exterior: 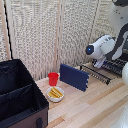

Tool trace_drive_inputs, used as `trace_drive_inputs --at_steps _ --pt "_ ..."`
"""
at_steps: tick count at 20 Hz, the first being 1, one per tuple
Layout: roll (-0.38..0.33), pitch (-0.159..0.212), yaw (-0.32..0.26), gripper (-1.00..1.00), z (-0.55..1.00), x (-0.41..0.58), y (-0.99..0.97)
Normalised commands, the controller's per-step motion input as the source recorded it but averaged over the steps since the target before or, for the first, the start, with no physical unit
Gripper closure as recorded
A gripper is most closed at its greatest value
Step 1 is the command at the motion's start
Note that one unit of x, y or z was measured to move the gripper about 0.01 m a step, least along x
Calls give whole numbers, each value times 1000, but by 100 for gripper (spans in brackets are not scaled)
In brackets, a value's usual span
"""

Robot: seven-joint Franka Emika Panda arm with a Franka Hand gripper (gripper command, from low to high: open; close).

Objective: With care, position your gripper close to the oven tray handle. Make sure to grip the handle tightly. Delicately and attentively pull the tray out from the oven.

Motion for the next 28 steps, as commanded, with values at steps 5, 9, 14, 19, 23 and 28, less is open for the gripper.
trace_drive_inputs --at_steps 5,9,14,19,23,28 --pt "52 82 59 100 79 122 -327" --pt "17 62 38 100 129 55 -278" --pt "1 52 42 100 158 2 -174" --pt "60 69 -5 100 99 69 -18" --pt "111 100 -73 100 142 154 261" --pt "241 126 -103 100 150 170 501"
